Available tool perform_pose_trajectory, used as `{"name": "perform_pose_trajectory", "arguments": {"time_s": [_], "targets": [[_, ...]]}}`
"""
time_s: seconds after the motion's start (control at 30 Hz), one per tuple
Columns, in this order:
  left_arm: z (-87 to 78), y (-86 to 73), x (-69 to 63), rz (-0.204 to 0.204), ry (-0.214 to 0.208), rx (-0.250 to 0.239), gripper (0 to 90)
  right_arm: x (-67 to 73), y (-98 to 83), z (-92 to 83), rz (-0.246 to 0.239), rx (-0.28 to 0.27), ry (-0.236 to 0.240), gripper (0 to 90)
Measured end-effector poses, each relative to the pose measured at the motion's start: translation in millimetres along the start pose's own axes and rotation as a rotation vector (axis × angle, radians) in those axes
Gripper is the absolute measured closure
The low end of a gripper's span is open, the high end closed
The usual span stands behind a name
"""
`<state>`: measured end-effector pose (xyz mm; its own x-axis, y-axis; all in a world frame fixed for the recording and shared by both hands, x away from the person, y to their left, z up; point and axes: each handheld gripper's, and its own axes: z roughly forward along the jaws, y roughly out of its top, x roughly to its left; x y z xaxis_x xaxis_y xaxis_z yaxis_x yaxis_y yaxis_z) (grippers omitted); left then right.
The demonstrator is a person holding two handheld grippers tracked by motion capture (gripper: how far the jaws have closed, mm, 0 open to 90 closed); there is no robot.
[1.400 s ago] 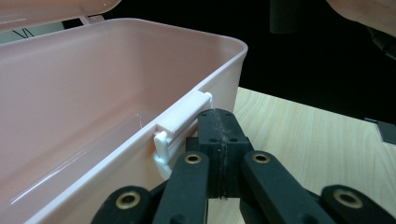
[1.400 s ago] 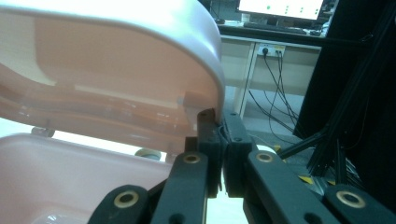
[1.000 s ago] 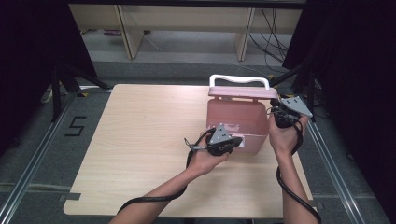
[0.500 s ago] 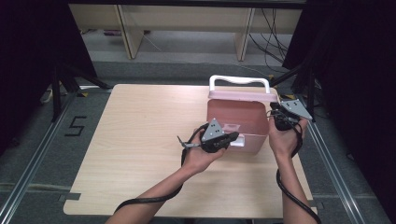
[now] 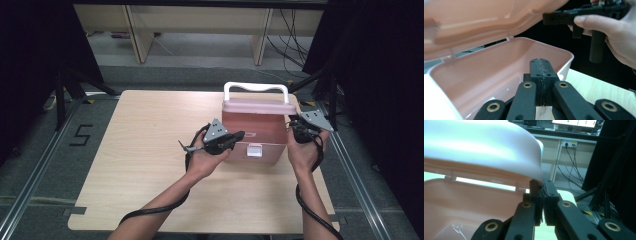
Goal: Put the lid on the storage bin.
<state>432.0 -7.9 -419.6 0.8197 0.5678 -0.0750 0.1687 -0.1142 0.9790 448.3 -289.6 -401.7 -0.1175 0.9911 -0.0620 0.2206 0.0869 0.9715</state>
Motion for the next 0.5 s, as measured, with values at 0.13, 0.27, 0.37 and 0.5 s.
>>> {"name": "perform_pose_trajectory", "arguments": {"time_s": [0.13,0.27,0.37,0.5], "targets": [[-2.4,5.8,5.0,-0.004,0.018,-0.011,89.8,0.1,-1.2,0.1,-0.008,-0.005,0.006,88.4],[-3.8,10.1,9.7,-0.011,0.034,-0.018,89.8,-0.1,-3.0,-0.9,-0.017,0.001,-0.001,88.3],[-3.7,12.0,12.1,-0.012,0.042,-0.015,89.8,0.7,-5.3,-2.1,-0.005,0.001,-0.007,88.1],[-2.9,12.1,14.3,-0.014,0.046,-0.014,89.8,1.7,-9.6,-2.8,0.022,0.017,0.001,87.9]]}}
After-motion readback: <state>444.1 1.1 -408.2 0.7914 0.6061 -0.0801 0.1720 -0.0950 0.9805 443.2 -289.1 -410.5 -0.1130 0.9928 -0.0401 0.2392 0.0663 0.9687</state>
